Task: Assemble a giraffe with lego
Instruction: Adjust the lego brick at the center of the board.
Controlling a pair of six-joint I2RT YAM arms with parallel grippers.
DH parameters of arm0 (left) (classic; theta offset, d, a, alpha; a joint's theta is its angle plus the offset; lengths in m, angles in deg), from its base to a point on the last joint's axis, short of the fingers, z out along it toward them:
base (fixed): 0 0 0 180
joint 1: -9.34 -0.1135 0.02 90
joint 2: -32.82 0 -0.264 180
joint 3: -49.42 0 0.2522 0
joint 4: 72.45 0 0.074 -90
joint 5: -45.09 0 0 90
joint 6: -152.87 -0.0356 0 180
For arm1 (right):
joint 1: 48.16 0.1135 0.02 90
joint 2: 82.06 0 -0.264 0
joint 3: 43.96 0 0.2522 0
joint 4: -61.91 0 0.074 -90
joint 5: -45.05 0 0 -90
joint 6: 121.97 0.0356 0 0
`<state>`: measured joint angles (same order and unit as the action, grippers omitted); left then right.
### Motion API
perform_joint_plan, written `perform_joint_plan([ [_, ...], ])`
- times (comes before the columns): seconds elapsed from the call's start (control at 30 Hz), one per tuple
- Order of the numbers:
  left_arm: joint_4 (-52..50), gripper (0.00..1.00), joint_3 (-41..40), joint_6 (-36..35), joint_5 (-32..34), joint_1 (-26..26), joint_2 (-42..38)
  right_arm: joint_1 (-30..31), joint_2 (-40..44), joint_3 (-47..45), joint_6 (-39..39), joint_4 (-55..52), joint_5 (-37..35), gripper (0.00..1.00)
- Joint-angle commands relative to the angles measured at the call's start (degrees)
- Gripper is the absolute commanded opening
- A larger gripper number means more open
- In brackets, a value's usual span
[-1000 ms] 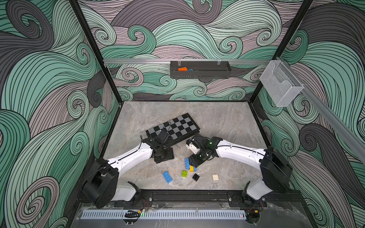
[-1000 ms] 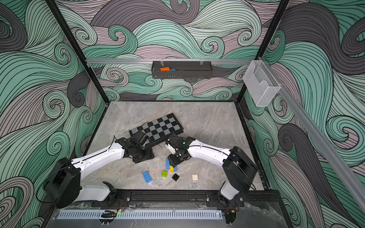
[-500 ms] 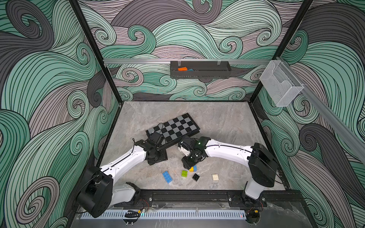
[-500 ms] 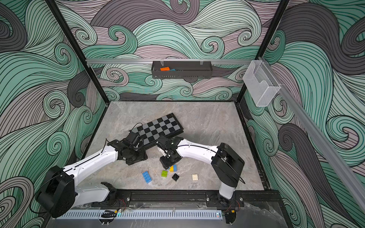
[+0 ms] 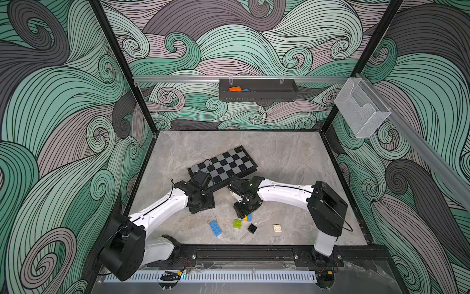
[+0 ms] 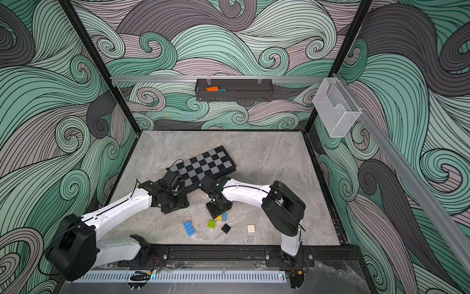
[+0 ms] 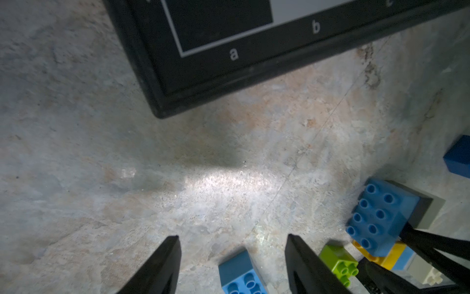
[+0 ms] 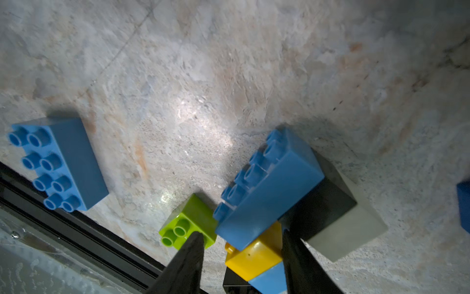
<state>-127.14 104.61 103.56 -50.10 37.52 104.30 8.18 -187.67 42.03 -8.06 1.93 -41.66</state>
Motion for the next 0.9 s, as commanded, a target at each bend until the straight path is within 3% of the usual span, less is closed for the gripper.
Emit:
perform_joint_plan([
  [0.0,-2.57,0.69,0.05,-1.0,1.15,-0.5,-1.63,0.02,-1.51,0.72,0.84,0.68,-0.63,0.53],
  [0.4,-3.47,0.69,-0.46,-1.06,0.98,-0.54,-3.46,-0.17,-2.22,-0.75,-1.6,1.97,-3.7,0.49],
  [0.87,-1.89,0.69,-1.92,-0.7,0.38,-0.54,-3.12,-0.08,7.54,-0.27,-4.73,-1.36,-1.73,0.64],
])
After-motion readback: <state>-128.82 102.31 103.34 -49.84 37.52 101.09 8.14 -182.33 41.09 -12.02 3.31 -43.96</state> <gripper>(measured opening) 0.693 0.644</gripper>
